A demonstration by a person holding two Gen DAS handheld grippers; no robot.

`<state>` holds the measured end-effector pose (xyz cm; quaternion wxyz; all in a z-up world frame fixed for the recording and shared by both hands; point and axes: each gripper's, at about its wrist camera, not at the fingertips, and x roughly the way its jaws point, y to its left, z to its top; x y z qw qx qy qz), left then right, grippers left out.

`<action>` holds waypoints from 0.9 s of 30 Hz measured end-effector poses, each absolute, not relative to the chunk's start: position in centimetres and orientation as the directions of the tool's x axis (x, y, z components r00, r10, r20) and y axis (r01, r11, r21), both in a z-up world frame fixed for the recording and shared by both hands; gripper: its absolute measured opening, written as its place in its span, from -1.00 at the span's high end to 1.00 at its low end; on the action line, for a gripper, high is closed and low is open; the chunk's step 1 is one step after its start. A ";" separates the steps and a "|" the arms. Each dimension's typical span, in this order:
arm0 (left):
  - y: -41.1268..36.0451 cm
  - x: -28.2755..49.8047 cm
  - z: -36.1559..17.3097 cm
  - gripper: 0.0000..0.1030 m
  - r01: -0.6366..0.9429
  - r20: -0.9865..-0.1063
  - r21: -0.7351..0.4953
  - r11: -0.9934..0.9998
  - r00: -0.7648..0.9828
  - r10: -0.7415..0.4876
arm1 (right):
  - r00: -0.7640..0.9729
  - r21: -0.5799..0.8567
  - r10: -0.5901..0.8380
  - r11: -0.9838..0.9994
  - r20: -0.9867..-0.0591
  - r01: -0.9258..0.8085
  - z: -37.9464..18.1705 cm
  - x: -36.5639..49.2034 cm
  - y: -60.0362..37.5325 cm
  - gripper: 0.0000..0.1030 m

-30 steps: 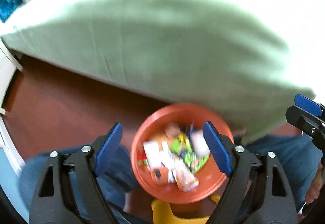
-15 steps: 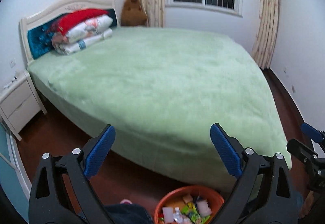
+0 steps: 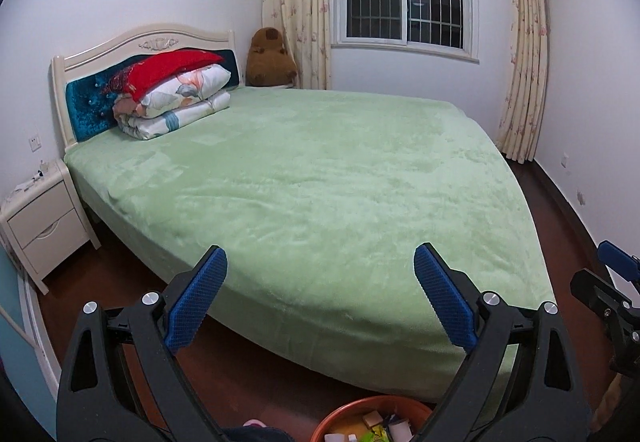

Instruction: Collect trash

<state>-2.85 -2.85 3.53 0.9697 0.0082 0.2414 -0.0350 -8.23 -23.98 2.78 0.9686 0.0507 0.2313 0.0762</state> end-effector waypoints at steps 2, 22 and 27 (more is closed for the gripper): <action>-2.8 -2.9 3.6 -0.79 0.072 -0.461 0.000 0.997 0.885 -0.064 | 0.883 0.132 0.171 0.983 -0.436 -0.125 3.0 -8.4 -23.9 -0.69; -3.3 -3.7 4.7 -0.79 0.078 -0.418 0.003 0.997 0.906 -0.069 | 0.891 0.121 0.175 0.983 -0.420 -0.136 3.8 -8.5 -23.6 -0.69; -3.3 -3.8 4.9 -0.79 0.079 -0.414 0.000 0.997 0.908 -0.072 | 0.890 0.120 0.177 0.983 -0.420 -0.139 3.9 -8.4 -23.6 -0.69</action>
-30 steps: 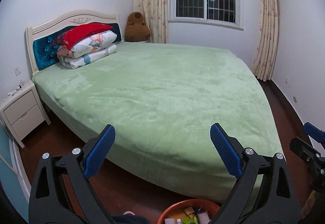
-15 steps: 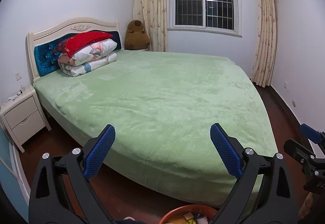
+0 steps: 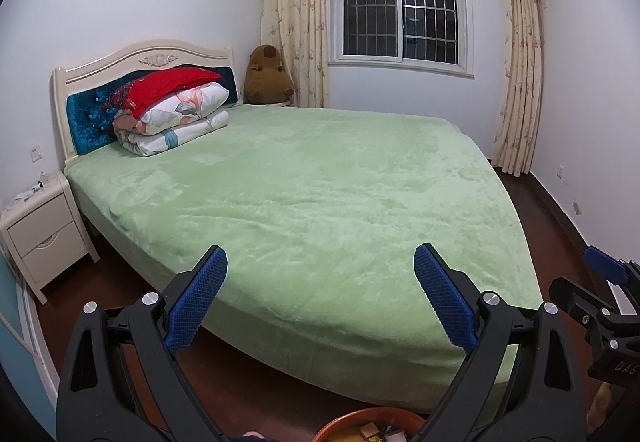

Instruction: Collect trash

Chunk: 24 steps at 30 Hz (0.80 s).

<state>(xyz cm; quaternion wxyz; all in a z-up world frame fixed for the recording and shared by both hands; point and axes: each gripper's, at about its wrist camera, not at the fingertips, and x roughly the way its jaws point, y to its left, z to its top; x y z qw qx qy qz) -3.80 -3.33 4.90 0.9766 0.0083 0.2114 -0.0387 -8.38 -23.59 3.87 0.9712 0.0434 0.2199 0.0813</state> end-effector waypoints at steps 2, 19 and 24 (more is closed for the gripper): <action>-3.3 -3.8 4.9 -0.79 0.083 -0.412 -0.005 0.997 0.908 -0.078 | 0.890 0.121 0.178 0.983 -0.420 -0.140 3.9 -8.4 -23.6 -0.69; -3.3 -4.0 5.5 -0.79 0.090 -0.403 -0.006 0.996 0.911 -0.085 | 0.891 0.112 0.170 0.984 -0.422 -0.135 4.0 -8.2 -23.3 -0.69; -3.2 -4.0 5.6 -0.79 0.083 -0.401 -0.015 0.996 0.912 -0.082 | 0.890 0.112 0.167 0.985 -0.425 -0.132 4.0 -8.2 -23.2 -0.69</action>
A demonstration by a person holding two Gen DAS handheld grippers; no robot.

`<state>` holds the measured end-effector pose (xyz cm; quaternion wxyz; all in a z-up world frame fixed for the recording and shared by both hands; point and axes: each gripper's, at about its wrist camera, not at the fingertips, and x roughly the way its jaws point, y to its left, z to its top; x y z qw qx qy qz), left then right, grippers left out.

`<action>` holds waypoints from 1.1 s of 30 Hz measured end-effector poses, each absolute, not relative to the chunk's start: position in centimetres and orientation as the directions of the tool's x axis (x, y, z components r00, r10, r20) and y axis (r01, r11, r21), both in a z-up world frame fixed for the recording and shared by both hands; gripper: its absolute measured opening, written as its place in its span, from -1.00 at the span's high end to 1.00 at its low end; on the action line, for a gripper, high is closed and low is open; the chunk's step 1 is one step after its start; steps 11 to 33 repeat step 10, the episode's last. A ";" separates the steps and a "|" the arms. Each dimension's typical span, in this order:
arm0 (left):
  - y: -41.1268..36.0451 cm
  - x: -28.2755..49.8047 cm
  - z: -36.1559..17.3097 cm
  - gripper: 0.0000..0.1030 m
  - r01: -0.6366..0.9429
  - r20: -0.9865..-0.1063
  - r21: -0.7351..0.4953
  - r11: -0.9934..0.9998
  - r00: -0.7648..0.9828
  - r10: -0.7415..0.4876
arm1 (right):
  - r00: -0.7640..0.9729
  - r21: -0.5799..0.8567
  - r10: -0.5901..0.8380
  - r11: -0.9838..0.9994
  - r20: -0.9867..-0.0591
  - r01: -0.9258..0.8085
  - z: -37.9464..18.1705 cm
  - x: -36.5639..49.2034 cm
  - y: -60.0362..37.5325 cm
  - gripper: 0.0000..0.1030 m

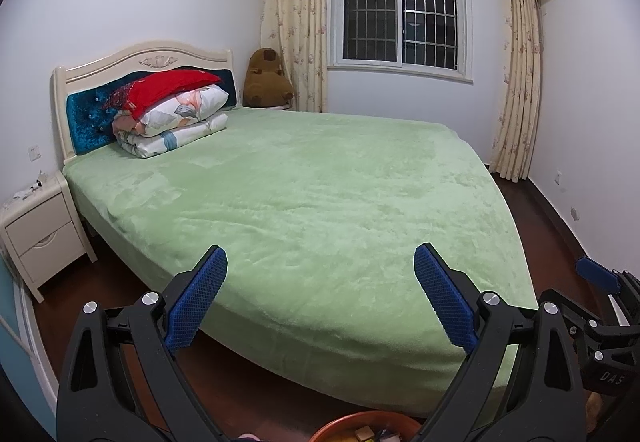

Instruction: Collect trash

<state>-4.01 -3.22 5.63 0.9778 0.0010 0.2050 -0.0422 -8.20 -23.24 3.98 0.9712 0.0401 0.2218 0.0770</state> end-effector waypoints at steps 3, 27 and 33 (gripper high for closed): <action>-3.3 -4.0 5.7 -0.79 0.076 -0.402 -0.019 0.997 0.912 -0.078 | 0.890 0.113 0.165 0.985 -0.425 -0.129 4.0 -8.2 -23.2 -0.69; -3.4 -4.1 5.7 -0.79 0.074 -0.404 -0.022 0.997 0.911 -0.076 | 0.890 0.112 0.164 0.985 -0.425 -0.128 4.0 -8.2 -23.2 -0.69; -3.4 -4.1 5.7 -0.79 0.074 -0.404 -0.022 0.997 0.911 -0.076 | 0.890 0.112 0.164 0.985 -0.425 -0.128 4.0 -8.2 -23.2 -0.69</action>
